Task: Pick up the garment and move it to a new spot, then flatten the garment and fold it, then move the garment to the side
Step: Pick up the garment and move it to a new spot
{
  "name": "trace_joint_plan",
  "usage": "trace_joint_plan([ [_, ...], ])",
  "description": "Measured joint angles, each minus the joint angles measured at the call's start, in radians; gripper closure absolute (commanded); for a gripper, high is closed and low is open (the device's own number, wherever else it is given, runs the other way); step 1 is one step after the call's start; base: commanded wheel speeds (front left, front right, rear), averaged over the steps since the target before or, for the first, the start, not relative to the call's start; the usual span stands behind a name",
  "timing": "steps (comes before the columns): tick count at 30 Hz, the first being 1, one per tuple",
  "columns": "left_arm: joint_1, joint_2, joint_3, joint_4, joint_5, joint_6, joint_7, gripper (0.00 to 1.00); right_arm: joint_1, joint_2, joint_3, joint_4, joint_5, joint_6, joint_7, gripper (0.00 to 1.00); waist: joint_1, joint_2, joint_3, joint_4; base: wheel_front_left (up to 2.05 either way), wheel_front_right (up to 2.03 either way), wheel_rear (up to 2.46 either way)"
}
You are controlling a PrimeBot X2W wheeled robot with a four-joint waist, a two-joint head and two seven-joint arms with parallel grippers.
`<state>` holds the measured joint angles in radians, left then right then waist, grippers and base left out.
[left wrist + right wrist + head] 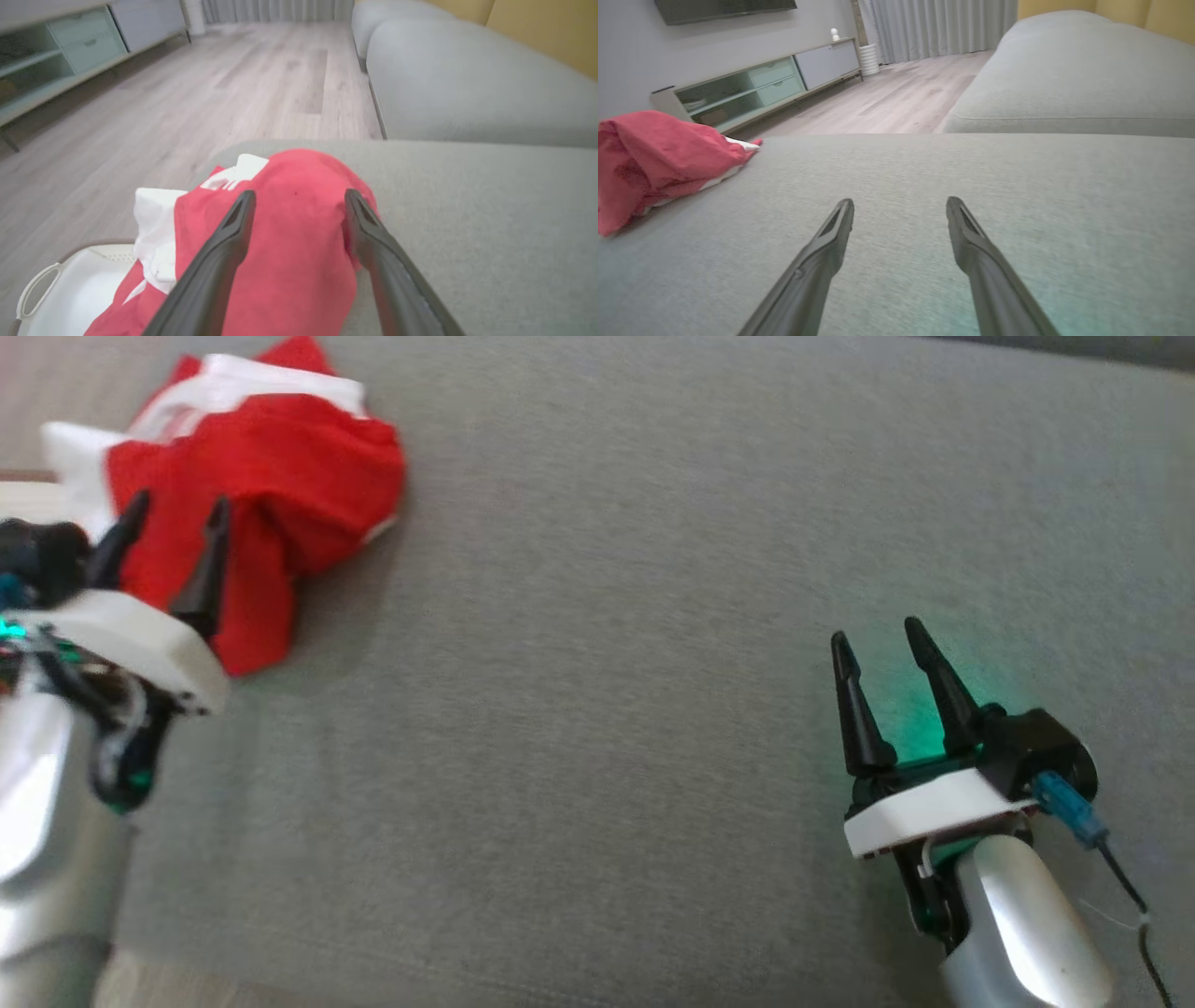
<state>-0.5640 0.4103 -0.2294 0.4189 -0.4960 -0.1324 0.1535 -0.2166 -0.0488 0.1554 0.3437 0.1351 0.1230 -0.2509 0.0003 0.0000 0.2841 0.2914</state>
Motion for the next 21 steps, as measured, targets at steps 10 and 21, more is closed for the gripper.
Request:
trace_joint_plan([
  [10,-0.122,0.087,-0.077,0.235,-0.028,0.006,0.12,0.0,-0.005,-0.008,0.001,-0.017,-0.015,0.0,0.0,0.0,-0.0001,0.0,0.079,-0.123,0.0,0.0,0.0],
  [21,-0.217,0.094,-0.093,0.461,-0.007,0.035,0.116,1.0,-0.024,-0.009,0.007,-0.03,-0.02,0.0,0.0,0.0,-0.0004,0.0,0.083,-0.191,0.0,0.0,0.0],
])
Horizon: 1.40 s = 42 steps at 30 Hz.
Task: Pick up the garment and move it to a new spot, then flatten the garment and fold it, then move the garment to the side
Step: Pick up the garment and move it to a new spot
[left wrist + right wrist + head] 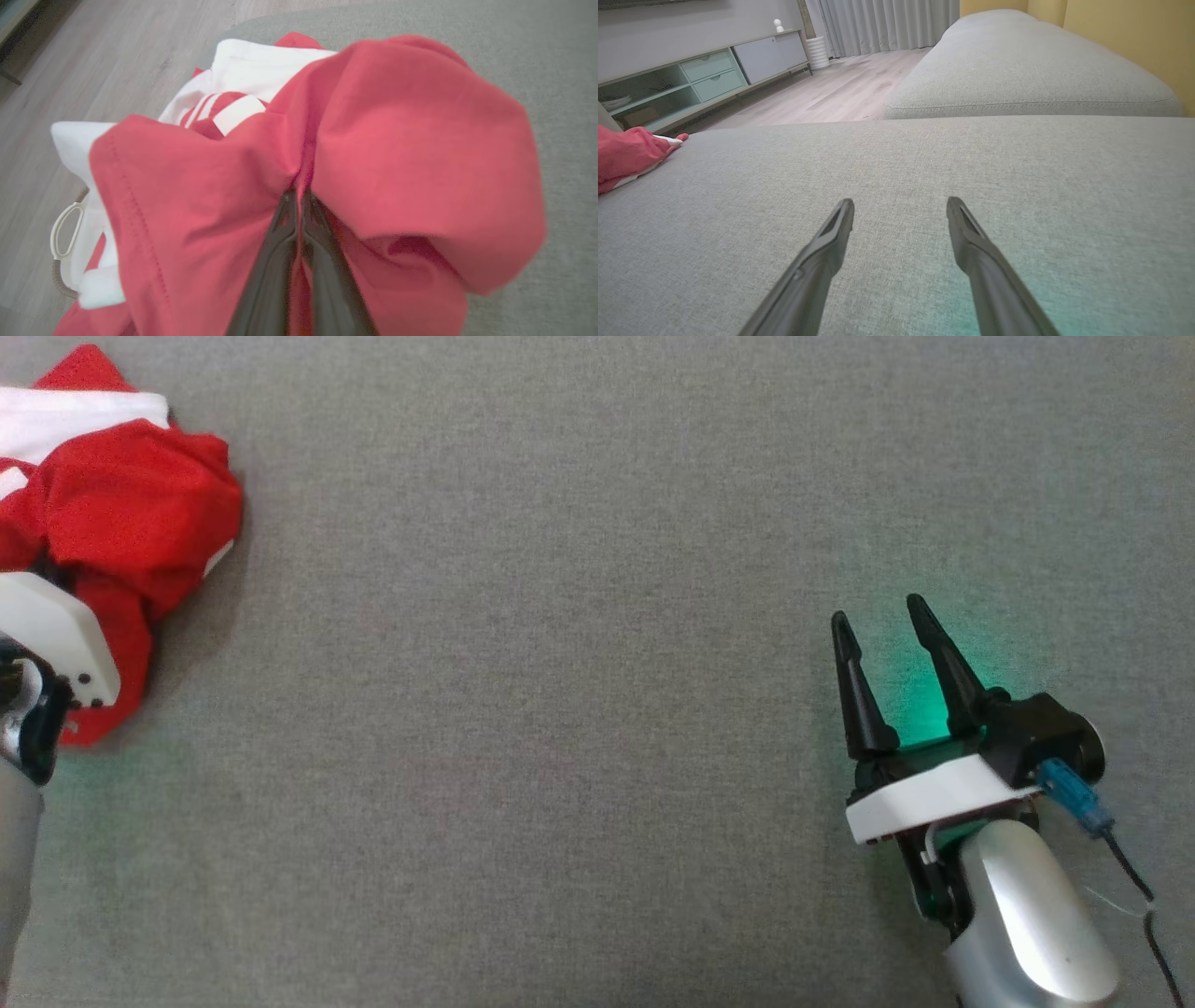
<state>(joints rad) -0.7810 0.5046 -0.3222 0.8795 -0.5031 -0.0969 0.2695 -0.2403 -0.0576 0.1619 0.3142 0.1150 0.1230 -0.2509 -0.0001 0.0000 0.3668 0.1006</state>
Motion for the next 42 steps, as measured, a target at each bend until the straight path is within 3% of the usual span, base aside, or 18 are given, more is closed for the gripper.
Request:
trace_joint_plan([
  [8,-0.061,0.018,-0.001,-0.079,0.0,-0.016,-0.061,1.0,0.01,0.001,-0.005,0.002,0.026,0.0,0.0,0.0,0.0,0.0,-0.064,0.008,0.0,0.0,0.0],
  [20,-0.043,0.036,-0.005,-0.518,-0.093,-0.019,0.035,1.0,0.056,0.003,0.018,0.003,0.106,0.0,0.0,0.0,0.0,0.0,-0.156,-0.027,0.0,0.0,0.0],
  [32,0.037,0.025,-0.013,-1.013,-0.245,0.022,0.213,1.0,0.071,0.006,0.036,-0.035,0.175,0.0,0.0,0.0,0.0,0.0,-0.185,-0.206,0.0,0.0,0.0],
  [42,0.051,-0.053,-0.067,-1.165,-0.359,0.069,0.302,1.0,0.093,0.007,0.053,-0.058,0.221,0.0,0.0,0.0,0.0001,0.0,-0.176,-0.388,0.0,0.0,0.0],
])
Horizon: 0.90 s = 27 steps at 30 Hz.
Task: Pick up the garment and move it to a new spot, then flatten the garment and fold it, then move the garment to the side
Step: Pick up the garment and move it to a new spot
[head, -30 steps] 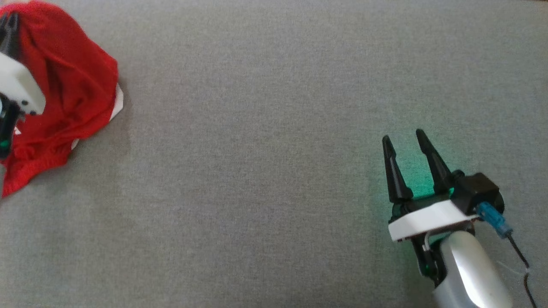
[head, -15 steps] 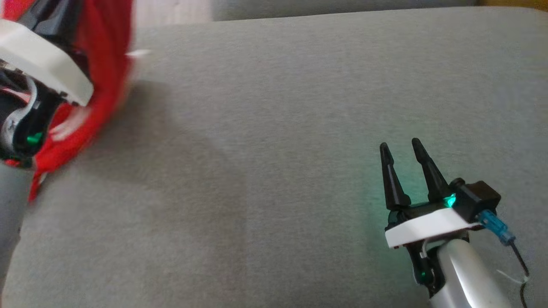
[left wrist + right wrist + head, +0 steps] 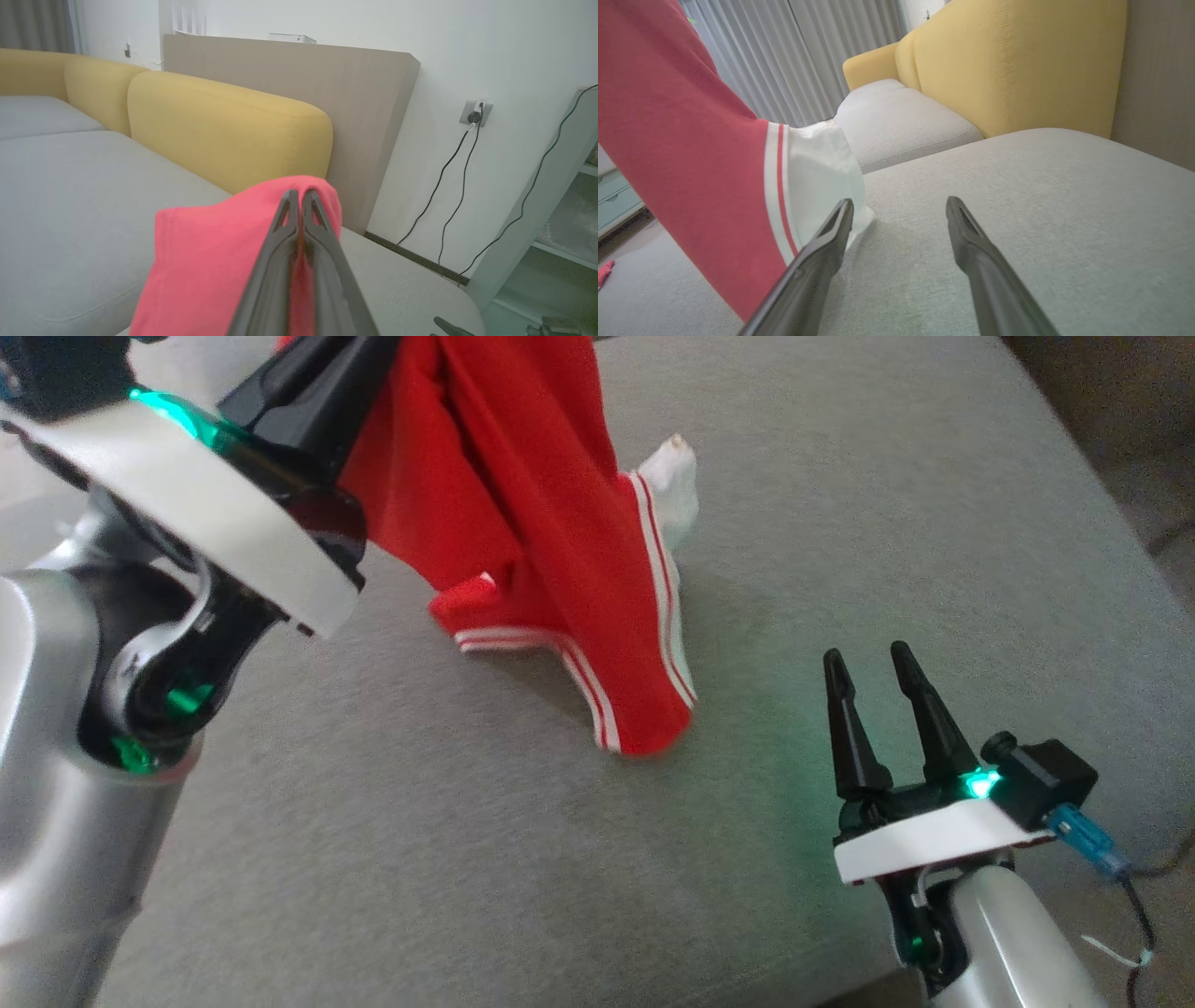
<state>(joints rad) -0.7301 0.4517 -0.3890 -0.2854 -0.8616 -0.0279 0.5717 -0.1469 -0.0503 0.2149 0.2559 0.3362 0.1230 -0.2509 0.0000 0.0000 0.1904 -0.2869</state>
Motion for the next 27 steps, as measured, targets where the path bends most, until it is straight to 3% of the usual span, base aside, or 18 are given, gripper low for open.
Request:
trace_joint_plan([
  [5,0.003,-0.007,-0.019,0.111,0.038,0.022,-0.004,1.0,0.001,0.001,-0.001,-0.013,0.014,0.0,0.0,0.0,0.0,0.0,0.012,-0.091,0.0,0.0,0.0],
  [10,0.092,0.018,-0.031,0.388,0.133,0.039,-0.095,1.0,0.014,0.002,-0.001,-0.017,0.022,0.0,0.0,0.0,0.0,0.0,0.024,-0.156,0.0,0.0,0.0],
  [15,0.18,0.021,-0.065,0.67,0.217,0.042,-0.211,1.0,0.024,0.002,-0.001,-0.017,0.024,0.0,0.0,0.0,0.0001,0.0,0.033,-0.166,0.0,0.0,0.0],
  [16,0.186,0.018,-0.065,0.71,0.225,0.047,-0.243,0.94,0.024,0.002,-0.001,-0.017,0.024,0.0,0.0,0.0,0.0,0.0,0.034,-0.161,0.0,0.0,0.0],
  [19,0.181,-0.01,-0.064,0.784,0.229,0.044,-0.325,0.0,0.024,0.002,-0.001,-0.017,0.022,0.0,0.0,0.0,0.0,0.0,0.035,-0.138,0.0,0.0,0.0],
  [27,0.183,-0.1,-0.034,0.764,0.24,0.039,-0.628,0.0,0.024,0.003,-0.038,-0.028,-0.035,0.0,0.0,0.0,0.0001,0.0,0.018,-0.047,0.0,0.0,0.0],
])
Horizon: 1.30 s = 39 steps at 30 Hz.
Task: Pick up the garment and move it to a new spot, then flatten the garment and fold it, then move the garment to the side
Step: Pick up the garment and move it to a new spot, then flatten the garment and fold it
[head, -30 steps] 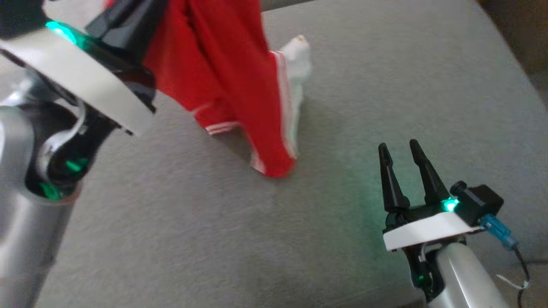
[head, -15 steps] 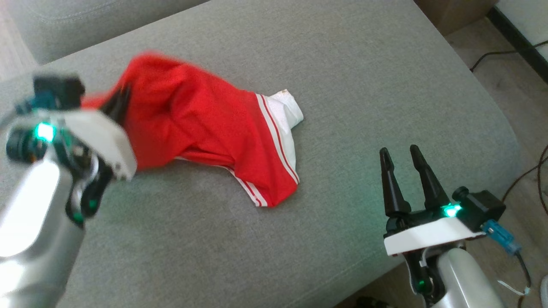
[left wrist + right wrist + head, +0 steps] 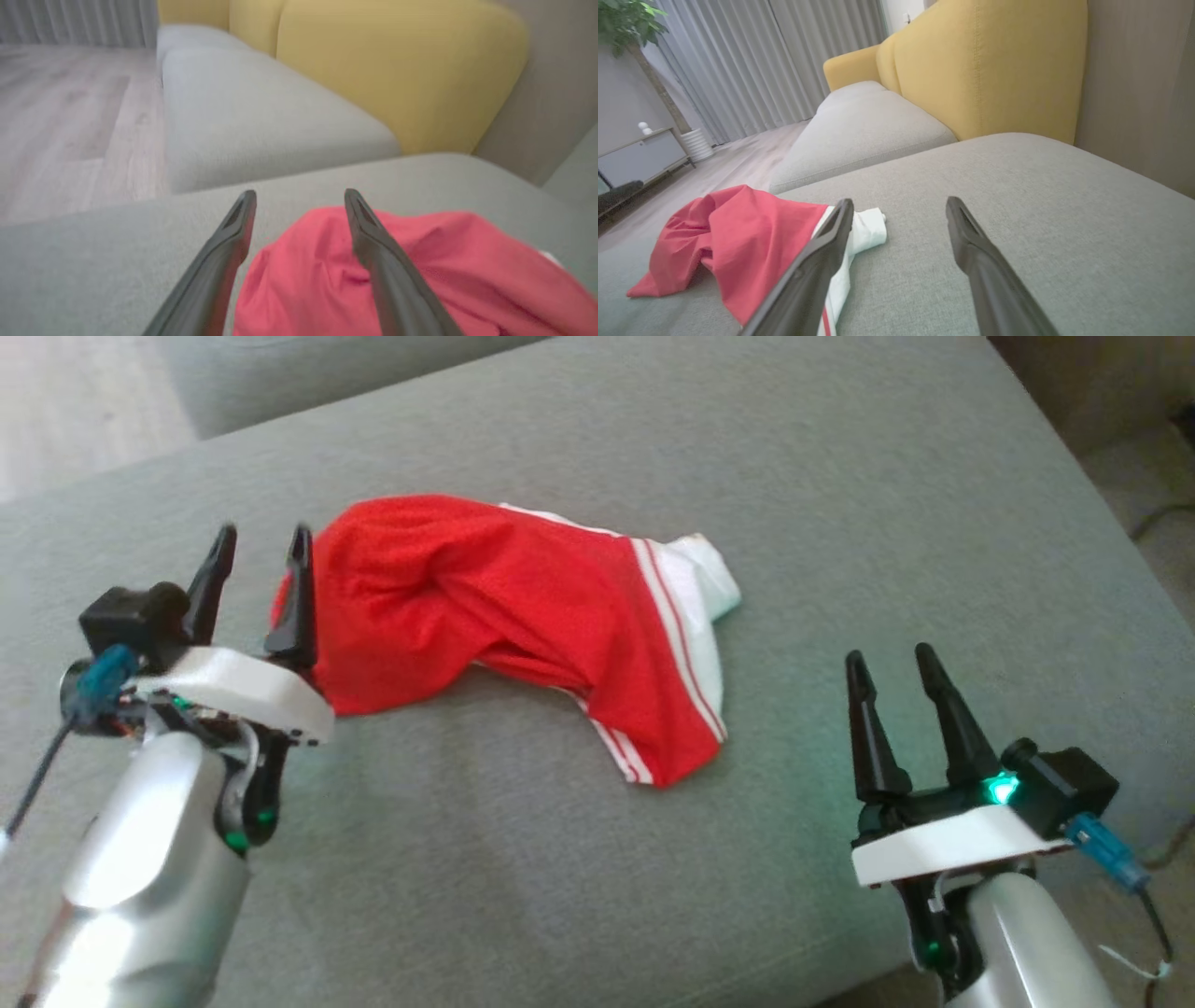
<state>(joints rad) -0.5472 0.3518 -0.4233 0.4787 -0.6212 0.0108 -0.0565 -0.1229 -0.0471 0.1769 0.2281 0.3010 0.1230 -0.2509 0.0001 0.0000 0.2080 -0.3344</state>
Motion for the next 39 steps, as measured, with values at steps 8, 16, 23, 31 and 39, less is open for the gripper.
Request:
trace_joint_plan([
  [8,0.222,-0.061,0.004,-0.164,0.032,0.067,-0.177,0.0,0.03,0.0,-0.085,-0.047,-0.117,0.0,0.0,0.0,-0.0002,0.0,-0.053,0.122,0.0,0.0,0.0],
  [16,0.453,-0.114,0.123,-0.284,0.106,0.112,-0.193,0.0,0.079,0.001,-0.149,-0.06,-0.176,0.0,0.0,0.0,-0.0002,0.0,-0.107,0.257,0.0,0.0,0.0],
  [23,0.605,-0.162,0.213,-0.288,0.2,0.034,-0.196,0.0,0.123,0.002,-0.182,-0.037,-0.191,0.0,0.0,0.0,-0.0002,0.0,-0.148,0.348,0.0,0.0,0.0],
  [31,0.651,-0.218,0.272,-0.287,0.268,-0.054,-0.196,0.0,0.162,0.002,-0.197,0.014,-0.165,0.0,0.0,0.0,-0.0002,0.0,-0.171,0.375,0.0,0.0,0.0],
  [39,0.681,-0.257,0.345,-0.26,0.299,-0.101,-0.196,0.0,0.176,0.003,-0.196,0.04,-0.142,0.0,0.0,0.0,-0.0001,0.0,-0.177,0.356,0.0,0.0,0.0],
])
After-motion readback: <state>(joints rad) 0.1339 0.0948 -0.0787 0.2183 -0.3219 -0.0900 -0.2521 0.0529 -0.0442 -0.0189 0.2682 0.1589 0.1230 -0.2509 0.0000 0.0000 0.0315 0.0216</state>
